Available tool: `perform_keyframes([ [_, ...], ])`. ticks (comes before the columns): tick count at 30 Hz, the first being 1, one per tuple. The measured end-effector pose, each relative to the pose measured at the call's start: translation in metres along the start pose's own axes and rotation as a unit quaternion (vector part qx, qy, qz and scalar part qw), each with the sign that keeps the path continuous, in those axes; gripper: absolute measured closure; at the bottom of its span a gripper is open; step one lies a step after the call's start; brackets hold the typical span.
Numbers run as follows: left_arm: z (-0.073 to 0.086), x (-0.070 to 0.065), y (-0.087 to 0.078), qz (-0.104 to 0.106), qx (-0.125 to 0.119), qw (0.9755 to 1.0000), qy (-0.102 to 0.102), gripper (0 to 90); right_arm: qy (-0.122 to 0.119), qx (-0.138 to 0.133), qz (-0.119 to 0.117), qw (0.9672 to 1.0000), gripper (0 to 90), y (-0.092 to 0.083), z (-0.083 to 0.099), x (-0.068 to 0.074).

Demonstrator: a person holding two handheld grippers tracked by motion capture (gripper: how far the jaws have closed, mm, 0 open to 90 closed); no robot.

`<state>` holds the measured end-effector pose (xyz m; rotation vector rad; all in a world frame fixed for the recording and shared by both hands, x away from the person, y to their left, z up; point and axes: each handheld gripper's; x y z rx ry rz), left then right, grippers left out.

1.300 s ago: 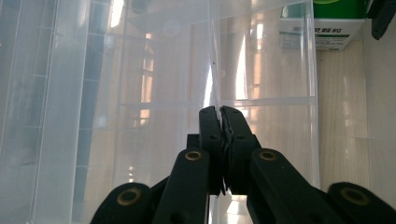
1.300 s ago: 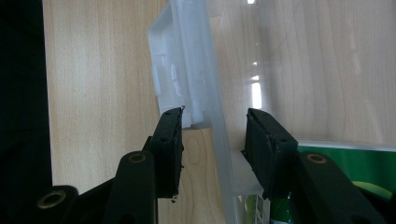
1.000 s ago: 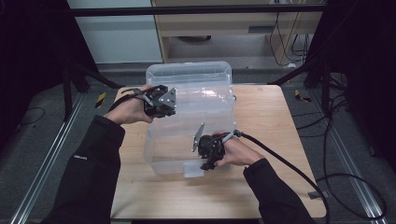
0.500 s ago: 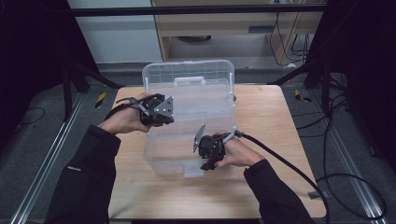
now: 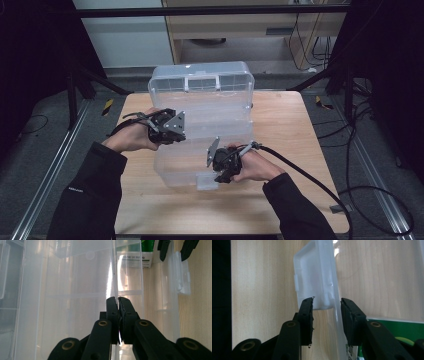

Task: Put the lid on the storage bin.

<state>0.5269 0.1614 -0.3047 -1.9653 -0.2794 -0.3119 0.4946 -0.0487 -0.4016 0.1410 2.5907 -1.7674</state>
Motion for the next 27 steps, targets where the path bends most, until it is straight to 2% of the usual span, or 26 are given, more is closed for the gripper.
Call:
perform_keyframes([
  [2,0.001,-0.001,0.000,0.000,-0.002,1.0000,-0.005,86.9,-0.001,-0.012,0.002,0.9999,63.9,-0.002,0.001,0.001],
  [3,0.001,0.001,0.001,-0.005,-0.011,0.9999,0.008,86.8,0.000,-0.021,0.003,0.9998,64.0,-0.004,0.001,0.001],
  [4,0.002,0.001,0.001,-0.003,-0.014,0.9999,0.006,86.8,0.002,-0.034,0.000,0.9994,64.0,-0.008,0.001,0.002],
  [5,0.003,-0.002,0.000,0.004,-0.007,0.9999,-0.009,86.7,0.002,-0.043,0.002,0.9991,63.9,-0.012,0.002,0.003],
  [8,0.004,-0.004,0.000,0.005,-0.010,0.9999,-0.012,86.7,0.010,-0.072,0.017,0.9972,70.2,-0.023,0.008,0.006],
  [11,0.005,-0.005,0.000,0.009,-0.013,0.9997,-0.018,86.6,0.048,-0.108,0.025,0.9927,77.3,-0.035,0.020,0.005],
  [14,0.005,-0.006,0.001,0.009,-0.013,0.9997,-0.017,86.6,0.073,-0.146,0.024,0.9863,80.6,-0.048,0.032,0.005],
  [18,0.004,-0.007,0.001,0.011,-0.011,0.9997,-0.016,86.6,0.102,-0.194,0.035,0.9751,86.0,-0.067,0.044,0.007],
  [23,0.004,-0.009,0.002,0.015,-0.011,0.9997,-0.018,86.5,0.142,-0.247,0.052,0.9571,90.0,-0.087,0.060,0.006],
  [25,0.004,-0.009,0.002,0.015,-0.011,0.9997,-0.018,86.4,0.155,-0.271,0.060,0.9482,90.0,-0.094,0.065,0.003],
  [27,0.005,-0.010,0.002,0.014,-0.011,0.9997,-0.018,86.0,0.170,-0.297,0.073,0.9366,90.0,-0.100,0.069,0.000],
])
Point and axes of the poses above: each handheld gripper's, and its own axes: y roughly forward along the jaws, z roughly out of its underside, x roughly to its left, and after that the axes turned 1 degree about -z, right-handed
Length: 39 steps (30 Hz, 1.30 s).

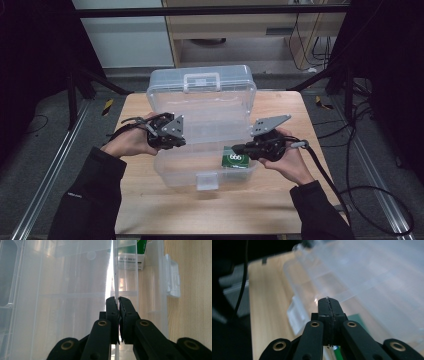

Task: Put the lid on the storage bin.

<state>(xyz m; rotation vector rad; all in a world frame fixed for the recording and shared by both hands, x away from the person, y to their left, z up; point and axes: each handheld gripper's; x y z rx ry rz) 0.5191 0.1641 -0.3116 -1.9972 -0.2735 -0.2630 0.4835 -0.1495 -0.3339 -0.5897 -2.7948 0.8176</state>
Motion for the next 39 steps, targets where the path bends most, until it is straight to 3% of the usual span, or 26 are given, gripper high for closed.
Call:
perform_keyframes([
  [3,0.001,0.000,0.000,-0.002,-0.001,1.0000,-0.001,85.7,0.030,-0.048,0.032,0.9979,90.0,-0.008,-0.002,-0.008],
  [6,0.001,-0.001,0.000,-0.003,-0.001,1.0000,-0.003,85.7,0.065,-0.083,0.077,0.9914,90.0,-0.010,-0.004,-0.022],
  [10,0.002,-0.002,0.000,0.001,-0.006,0.9999,-0.010,85.7,0.098,-0.122,0.103,0.9823,90.0,-0.009,-0.007,-0.041],
  [18,0.003,-0.003,0.001,0.001,-0.010,0.9999,-0.013,85.6,0.135,-0.140,0.144,0.9701,90.0,-0.004,-0.008,-0.068],
  [23,0.004,-0.004,0.001,0.002,-0.011,0.9998,-0.016,85.6,0.143,-0.141,0.153,0.9677,90.0,-0.005,-0.008,-0.073],
  [29,0.005,-0.006,0.001,0.008,-0.013,0.9997,-0.020,85.6,0.143,-0.141,0.156,0.9672,90.0,-0.005,-0.007,-0.075],
  [32,0.005,-0.007,0.002,0.010,-0.013,0.9998,-0.014,85.5,0.143,-0.140,0.157,0.9671,90.0,-0.005,-0.007,-0.075],
  [33,0.005,-0.005,0.004,0.006,-0.024,0.9997,0.000,85.5,0.144,-0.139,0.157,0.9671,90.0,-0.005,-0.007,-0.076],
  [34,0.006,-0.008,0.003,0.011,-0.017,0.9996,-0.017,85.4,0.143,-0.138,0.159,0.9671,90.0,-0.005,-0.007,-0.076],
  [35,0.007,-0.009,0.004,0.015,-0.018,0.9995,-0.020,85.2,0.144,-0.138,0.160,0.9667,90.0,-0.006,-0.007,-0.076],
  [36,0.006,-0.006,0.005,0.012,-0.026,0.9996,0.000,85.1,0.144,-0.138,0.160,0.9668,90.0,-0.006,-0.007,-0.076],
  [39,0.007,-0.008,0.007,0.018,-0.030,0.9994,0.002,84.8,0.144,-0.140,0.164,0.9658,90.0,-0.006,-0.007,-0.076],
])
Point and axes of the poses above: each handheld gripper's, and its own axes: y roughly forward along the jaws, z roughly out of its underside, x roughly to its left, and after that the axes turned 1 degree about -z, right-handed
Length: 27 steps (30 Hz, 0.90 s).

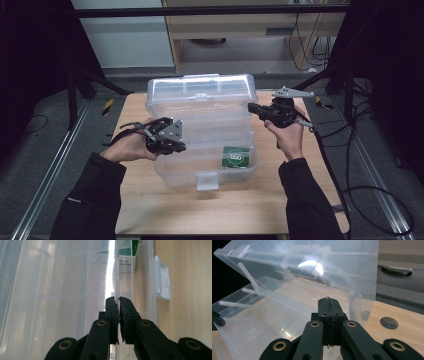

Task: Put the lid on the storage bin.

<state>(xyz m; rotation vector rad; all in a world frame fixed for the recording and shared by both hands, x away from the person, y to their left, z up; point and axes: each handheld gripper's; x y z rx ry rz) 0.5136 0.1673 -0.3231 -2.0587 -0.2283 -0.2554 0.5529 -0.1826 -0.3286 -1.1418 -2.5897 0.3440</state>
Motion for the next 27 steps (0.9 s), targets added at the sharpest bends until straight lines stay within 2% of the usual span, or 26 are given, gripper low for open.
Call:
perform_keyframes([
  [1,0.001,-0.003,-0.001,0.005,0.007,0.9999,-0.013,84.7,0.001,0.001,-0.001,1.0000,90.0,0.000,0.000,0.000],
  [3,0.001,-0.003,0.000,0.004,0.005,0.9999,-0.012,84.1,-0.002,0.002,-0.002,1.0000,90.0,0.001,0.001,0.001],
  [4,0.000,0.000,0.001,-0.005,-0.002,1.0000,0.008,83.0,-0.002,0.003,-0.001,1.0000,90.0,0.001,0.001,0.001],
  [6,0.000,0.000,0.002,-0.010,-0.010,0.9999,0.006,75.3,-0.001,0.003,-0.003,1.0000,90.0,0.001,0.001,0.001],
  [10,-0.001,0.000,0.003,-0.003,-0.045,0.9990,-0.006,68.6,-0.002,0.005,-0.003,1.0000,90.0,0.000,0.001,0.001],
  [15,-0.003,-0.002,0.008,0.011,-0.091,0.9954,-0.029,61.4,-0.001,0.005,-0.005,1.0000,90.0,-0.001,0.000,0.001],
  [16,-0.003,-0.003,0.010,0.016,-0.105,0.9937,-0.036,60.4,-0.002,0.006,-0.006,1.0000,90.0,-0.001,0.000,0.001],
  [19,-0.002,-0.004,0.013,0.022,-0.126,0.9908,-0.045,57.6,-0.002,0.008,-0.007,0.9999,90.0,-0.001,0.000,0.001],
  [23,-0.001,-0.007,0.015,0.021,-0.155,0.9857,-0.062,57.5,-0.001,0.007,-0.008,0.9999,90.0,-0.002,0.001,0.002],
  [27,0.001,-0.011,0.016,0.017,-0.185,0.9790,-0.084,57.1,0.000,0.009,-0.010,0.9999,89.9,-0.002,0.001,0.002],
])
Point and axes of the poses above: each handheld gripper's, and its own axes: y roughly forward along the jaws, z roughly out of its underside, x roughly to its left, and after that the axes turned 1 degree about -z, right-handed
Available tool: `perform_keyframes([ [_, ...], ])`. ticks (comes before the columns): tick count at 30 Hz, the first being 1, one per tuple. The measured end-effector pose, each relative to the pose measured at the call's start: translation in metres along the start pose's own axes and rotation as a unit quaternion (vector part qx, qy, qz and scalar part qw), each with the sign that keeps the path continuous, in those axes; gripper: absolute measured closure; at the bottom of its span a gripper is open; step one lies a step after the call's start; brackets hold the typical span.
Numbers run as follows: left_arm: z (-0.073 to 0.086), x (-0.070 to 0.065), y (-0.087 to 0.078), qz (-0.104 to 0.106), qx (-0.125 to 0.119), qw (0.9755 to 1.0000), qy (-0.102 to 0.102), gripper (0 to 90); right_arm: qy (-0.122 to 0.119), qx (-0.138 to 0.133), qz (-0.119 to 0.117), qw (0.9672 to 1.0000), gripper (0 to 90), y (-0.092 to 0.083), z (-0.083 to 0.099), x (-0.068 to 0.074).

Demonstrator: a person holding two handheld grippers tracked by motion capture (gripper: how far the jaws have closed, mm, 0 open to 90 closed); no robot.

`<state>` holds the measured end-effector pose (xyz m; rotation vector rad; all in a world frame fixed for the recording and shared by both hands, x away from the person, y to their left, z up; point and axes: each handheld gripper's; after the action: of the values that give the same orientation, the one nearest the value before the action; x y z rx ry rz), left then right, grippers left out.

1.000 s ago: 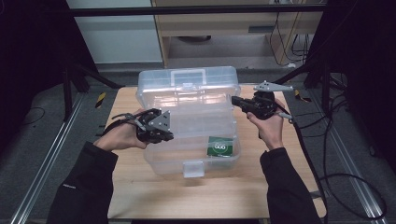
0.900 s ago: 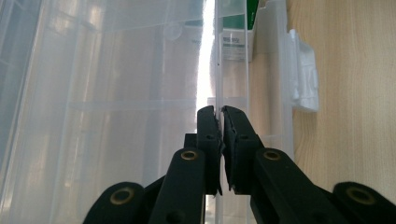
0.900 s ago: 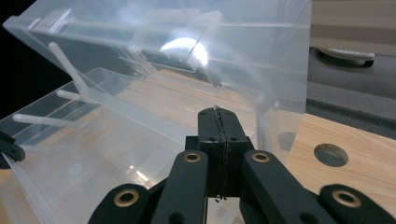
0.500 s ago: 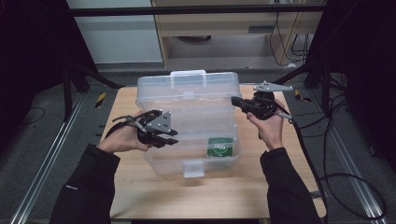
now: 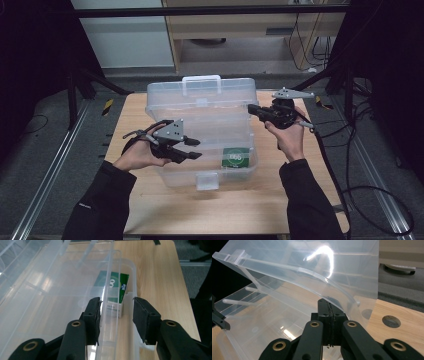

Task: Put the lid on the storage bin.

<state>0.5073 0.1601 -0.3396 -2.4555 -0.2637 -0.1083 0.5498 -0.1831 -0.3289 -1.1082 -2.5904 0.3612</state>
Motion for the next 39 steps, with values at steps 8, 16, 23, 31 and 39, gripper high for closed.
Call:
perform_keyframes([
  [8,0.008,-0.004,-0.006,-0.026,-0.078,0.9953,-0.052,58.4,-0.001,0.001,0.000,1.0000,89.8,-0.001,0.001,0.000],
  [16,0.024,-0.011,-0.018,-0.088,-0.125,0.9832,-0.100,62.5,-0.001,0.003,0.000,1.0000,89.8,-0.003,0.002,0.001],
  [23,0.036,-0.013,-0.034,-0.139,-0.160,0.9671,-0.140,68.2,-0.002,0.006,0.000,1.0000,89.8,-0.003,0.004,0.002],
  [31,0.053,-0.012,-0.053,-0.221,-0.185,0.9361,-0.201,75.8,-0.007,0.008,0.001,0.9999,90.0,-0.004,0.005,0.004],
  [39,0.070,-0.008,-0.064,-0.287,-0.161,0.9174,-0.224,84.2,-0.008,0.011,-0.001,0.9999,90.0,-0.006,0.007,0.005],
])
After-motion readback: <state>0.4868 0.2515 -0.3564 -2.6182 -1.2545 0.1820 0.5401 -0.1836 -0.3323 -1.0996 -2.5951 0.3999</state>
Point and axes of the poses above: each handheld gripper's, and its own axes: y roughly forward along the jaws, z roughly out of its underside, x roughly to its left, and after that the axes turned 1 degree about -z, right-handed
